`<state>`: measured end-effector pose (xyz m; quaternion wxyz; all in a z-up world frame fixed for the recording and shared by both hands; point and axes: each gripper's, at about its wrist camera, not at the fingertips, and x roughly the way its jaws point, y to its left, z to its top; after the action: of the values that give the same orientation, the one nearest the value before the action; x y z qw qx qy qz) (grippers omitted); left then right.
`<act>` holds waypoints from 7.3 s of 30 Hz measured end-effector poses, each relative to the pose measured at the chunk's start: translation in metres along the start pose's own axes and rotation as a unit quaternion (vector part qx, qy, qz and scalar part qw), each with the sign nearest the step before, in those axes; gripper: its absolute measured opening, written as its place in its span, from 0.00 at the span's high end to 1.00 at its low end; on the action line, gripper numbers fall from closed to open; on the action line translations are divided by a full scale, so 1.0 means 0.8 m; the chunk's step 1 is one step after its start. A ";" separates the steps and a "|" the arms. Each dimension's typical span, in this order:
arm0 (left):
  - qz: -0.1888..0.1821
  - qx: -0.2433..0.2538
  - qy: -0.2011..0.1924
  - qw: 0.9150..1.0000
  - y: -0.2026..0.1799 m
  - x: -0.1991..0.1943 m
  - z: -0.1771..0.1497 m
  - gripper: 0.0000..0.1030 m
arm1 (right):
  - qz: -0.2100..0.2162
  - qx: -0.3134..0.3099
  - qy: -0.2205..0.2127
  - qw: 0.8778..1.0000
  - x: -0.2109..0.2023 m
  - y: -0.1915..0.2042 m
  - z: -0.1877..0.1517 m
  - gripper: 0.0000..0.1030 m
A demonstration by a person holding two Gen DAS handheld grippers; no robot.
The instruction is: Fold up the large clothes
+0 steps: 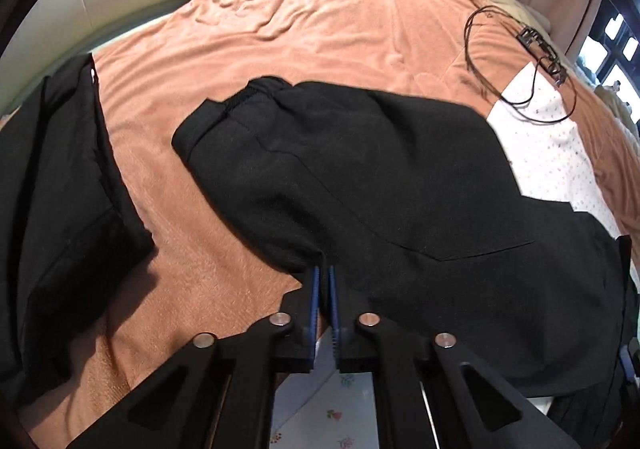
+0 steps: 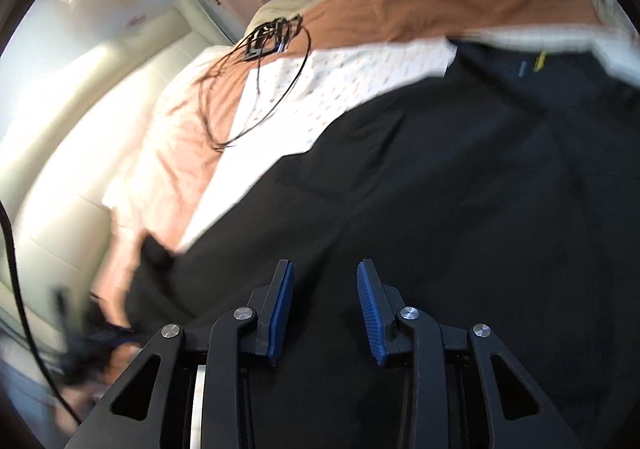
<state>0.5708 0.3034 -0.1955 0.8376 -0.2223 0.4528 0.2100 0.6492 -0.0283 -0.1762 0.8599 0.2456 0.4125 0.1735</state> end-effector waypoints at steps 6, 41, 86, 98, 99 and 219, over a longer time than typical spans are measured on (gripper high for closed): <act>-0.027 0.039 -0.067 0.997 -0.021 -0.068 0.020 1.00 | 0.074 0.055 0.017 0.996 0.026 -0.005 -0.004 0.72; -0.285 0.231 -0.151 0.918 -0.405 -0.331 -0.072 1.00 | -0.092 0.125 -0.067 0.986 -0.267 -0.136 -0.049 0.49; -0.265 -0.002 -0.019 0.964 -0.193 -0.182 -0.178 0.20 | -0.122 -0.010 -0.045 0.991 -0.189 -0.072 -0.032 0.49; -0.235 -0.039 -0.023 0.971 -0.107 -0.159 -0.151 0.20 | -0.196 -0.128 0.014 0.972 -0.090 -0.014 -0.055 0.35; -0.234 -0.042 -0.022 0.971 -0.102 -0.158 -0.150 0.20 | -0.204 -0.137 0.018 0.969 -0.083 -0.012 -0.053 0.35; -0.247 0.089 -0.022 0.965 -0.306 -0.159 -0.239 0.01 | -0.247 0.379 -0.271 0.850 -0.521 -0.519 -0.080 0.94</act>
<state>0.5155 -0.0220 -0.1365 0.8895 -0.2469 0.3824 -0.0404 0.3878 -0.5590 -0.1853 0.7924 0.4794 0.2443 -0.2874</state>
